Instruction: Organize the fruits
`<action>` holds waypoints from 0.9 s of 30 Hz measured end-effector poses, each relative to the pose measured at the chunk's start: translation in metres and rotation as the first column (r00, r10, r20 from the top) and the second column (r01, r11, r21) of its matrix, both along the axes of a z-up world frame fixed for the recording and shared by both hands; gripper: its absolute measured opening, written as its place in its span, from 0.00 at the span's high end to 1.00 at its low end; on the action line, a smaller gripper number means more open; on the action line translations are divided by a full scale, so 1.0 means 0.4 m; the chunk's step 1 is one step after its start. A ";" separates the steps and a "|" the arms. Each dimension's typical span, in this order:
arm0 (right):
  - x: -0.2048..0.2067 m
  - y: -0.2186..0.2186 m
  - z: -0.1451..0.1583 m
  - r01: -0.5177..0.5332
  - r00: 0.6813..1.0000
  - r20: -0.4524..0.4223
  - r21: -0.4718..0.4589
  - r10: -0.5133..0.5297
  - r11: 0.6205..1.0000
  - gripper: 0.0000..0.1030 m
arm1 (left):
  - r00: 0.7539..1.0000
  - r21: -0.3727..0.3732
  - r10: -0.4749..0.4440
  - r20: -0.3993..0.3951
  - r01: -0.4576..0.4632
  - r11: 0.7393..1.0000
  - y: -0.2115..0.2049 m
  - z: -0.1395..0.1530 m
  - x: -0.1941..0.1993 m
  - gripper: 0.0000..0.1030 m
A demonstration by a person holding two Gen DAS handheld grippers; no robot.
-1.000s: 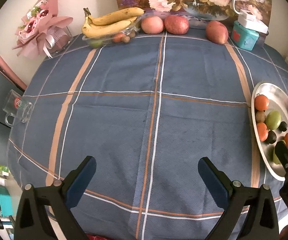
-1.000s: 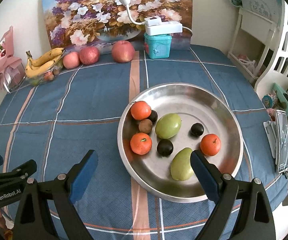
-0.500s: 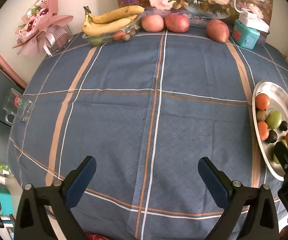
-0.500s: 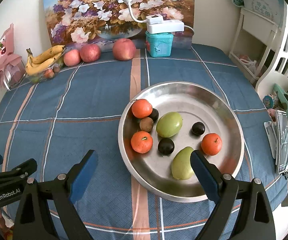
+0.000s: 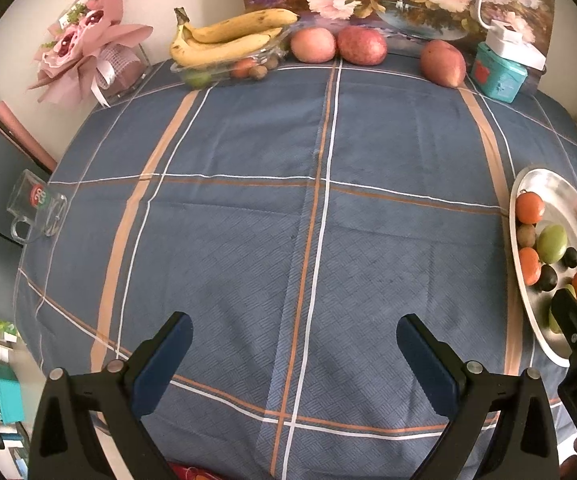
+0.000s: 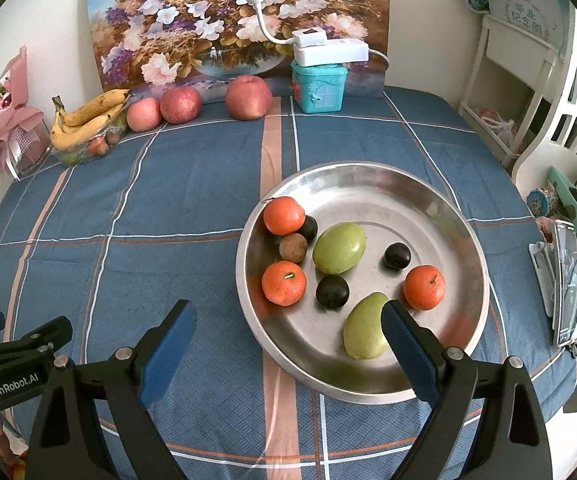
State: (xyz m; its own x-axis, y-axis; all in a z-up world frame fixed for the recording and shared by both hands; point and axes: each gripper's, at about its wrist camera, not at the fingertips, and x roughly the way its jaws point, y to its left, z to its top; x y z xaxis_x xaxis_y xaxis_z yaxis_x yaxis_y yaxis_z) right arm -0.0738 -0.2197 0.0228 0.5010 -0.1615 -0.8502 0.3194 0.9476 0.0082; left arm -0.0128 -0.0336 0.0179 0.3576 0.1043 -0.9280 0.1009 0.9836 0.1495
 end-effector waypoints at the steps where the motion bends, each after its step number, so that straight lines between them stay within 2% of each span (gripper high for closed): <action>1: 0.000 0.001 0.000 0.000 1.000 0.000 0.000 0.000 1.000 0.09 | 1.000 0.000 0.000 0.000 0.000 1.000 0.001 0.000 0.000 0.00; 27: -0.005 -0.006 -0.007 0.012 1.000 -0.010 -0.003 -0.012 1.000 0.09 | 1.000 0.002 -0.003 -0.002 0.003 1.000 0.006 0.000 0.002 0.00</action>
State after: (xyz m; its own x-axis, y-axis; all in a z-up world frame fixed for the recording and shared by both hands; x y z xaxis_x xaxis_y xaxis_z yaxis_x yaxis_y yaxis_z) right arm -0.0759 -0.2221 0.0199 0.4907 -0.1695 -0.8547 0.3305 0.9438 0.0026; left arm -0.0119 -0.0313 0.0178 0.3561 0.1049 -0.9285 0.1046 0.9830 0.1512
